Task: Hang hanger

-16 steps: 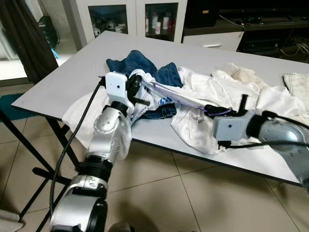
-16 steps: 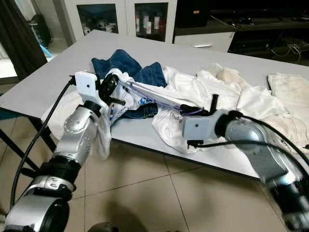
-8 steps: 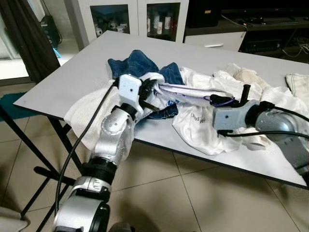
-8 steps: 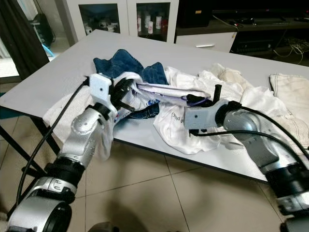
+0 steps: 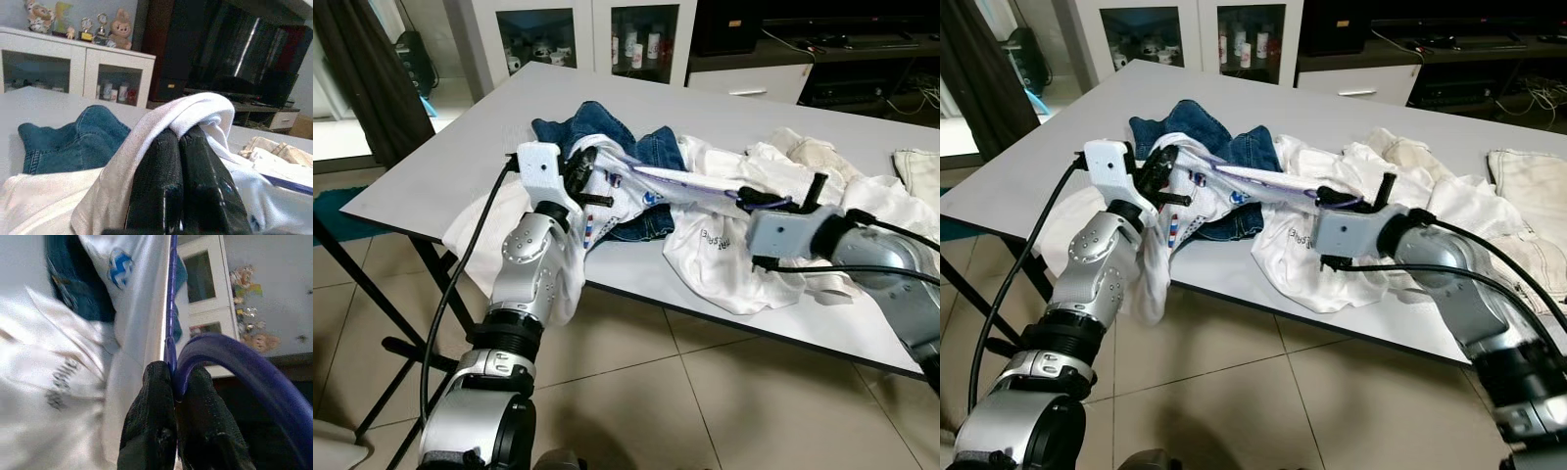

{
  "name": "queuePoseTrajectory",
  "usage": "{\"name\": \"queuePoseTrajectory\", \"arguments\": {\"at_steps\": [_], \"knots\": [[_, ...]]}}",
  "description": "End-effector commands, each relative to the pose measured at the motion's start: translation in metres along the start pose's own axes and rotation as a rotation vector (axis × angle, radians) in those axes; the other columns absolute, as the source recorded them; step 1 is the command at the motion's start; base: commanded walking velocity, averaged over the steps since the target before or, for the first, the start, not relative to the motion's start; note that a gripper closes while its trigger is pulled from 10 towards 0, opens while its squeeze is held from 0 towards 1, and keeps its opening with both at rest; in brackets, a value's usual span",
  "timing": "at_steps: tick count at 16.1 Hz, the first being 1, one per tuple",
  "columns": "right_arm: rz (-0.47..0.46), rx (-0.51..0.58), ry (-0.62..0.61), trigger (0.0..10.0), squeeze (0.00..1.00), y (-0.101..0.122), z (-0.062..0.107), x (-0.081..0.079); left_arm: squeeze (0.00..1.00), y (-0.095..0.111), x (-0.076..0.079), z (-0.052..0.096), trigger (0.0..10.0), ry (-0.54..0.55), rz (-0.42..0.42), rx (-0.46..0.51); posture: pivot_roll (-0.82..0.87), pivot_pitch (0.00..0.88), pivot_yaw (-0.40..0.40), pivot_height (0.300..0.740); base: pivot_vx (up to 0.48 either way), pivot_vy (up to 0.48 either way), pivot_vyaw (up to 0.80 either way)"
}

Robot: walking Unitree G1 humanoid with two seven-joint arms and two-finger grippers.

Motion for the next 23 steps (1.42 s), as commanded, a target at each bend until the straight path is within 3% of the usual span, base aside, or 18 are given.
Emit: {"name": "queuePoseTrajectory", "arguments": {"at_steps": [1,4,5,6,7,9,14,17,20,23], "knots": [[-0.004,0.040,0.005,0.0,0.00,0.002,0.011,0.007,0.00,0.010,-0.019,-0.002,0.0,0.085,-0.001,0.018,0.14,0.000,0.013,0.740,0.000,0.000,0.00],[-0.006,0.030,-0.021,0.0,0.00,-0.005,0.018,0.012,0.00,0.007,-0.024,0.000,0.0,0.100,-0.010,0.003,0.14,0.000,0.015,0.740,0.000,0.000,0.00],[-0.018,-0.003,-0.079,0.0,0.00,-0.012,0.022,0.024,0.00,0.002,-0.027,0.003,0.0,0.104,-0.015,-0.016,0.14,0.000,0.016,0.740,0.000,0.000,0.00],[-0.021,-0.009,-0.090,0.0,0.00,-0.013,0.023,0.026,0.00,0.001,-0.027,0.003,0.0,0.102,-0.014,-0.021,0.14,0.000,0.016,0.740,0.000,0.000,0.00],[-0.005,-0.037,-0.109,0.0,0.00,-0.014,0.020,0.029,0.00,-0.002,-0.016,0.003,0.0,0.044,0.013,-0.023,0.14,0.000,0.018,0.740,0.000,0.000,0.00],[0.052,-0.051,-0.069,0.0,0.00,-0.010,0.008,0.020,0.00,0.005,0.003,0.001,0.0,-0.051,0.017,0.011,0.14,0.000,0.017,0.740,0.000,0.000,0.00],[0.091,-0.027,-0.031,0.0,0.00,0.008,-0.016,0.007,0.00,0.024,0.029,-0.006,0.0,-0.165,0.035,0.083,0.14,0.000,0.015,0.740,0.000,0.000,0.00],[0.038,-0.071,-0.069,0.0,0.00,-0.004,-0.010,0.014,0.00,0.020,0.022,-0.002,0.0,-0.145,0.032,0.064,0.15,0.000,0.013,0.740,0.000,0.000,0.00],[0.080,-0.188,-0.067,0.0,0.00,-0.026,0.002,0.018,0.00,0.018,0.018,0.001,0.0,-0.135,0.044,0.050,0.14,0.000,0.013,0.740,0.000,0.000,0.00],[0.051,-0.190,-0.033,0.0,0.00,-0.028,0.005,0.010,0.00,0.019,0.014,0.002,0.0,-0.128,0.039,0.049,0.14,0.000,0.013,0.740,0.000,0.000,0.00]]}}
Point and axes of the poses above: a point about 5 cm out from each wrist's last joint towards the gripper, its own z axis pointing back from the gripper into the wrist, its own y axis along the axis of the wrist's last joint, x = y × z, the point moved 2 cm from there along -z, pointing out of the wrist towards the gripper, and after that the axes turned 1 degree about z, right-handed, at the moved point
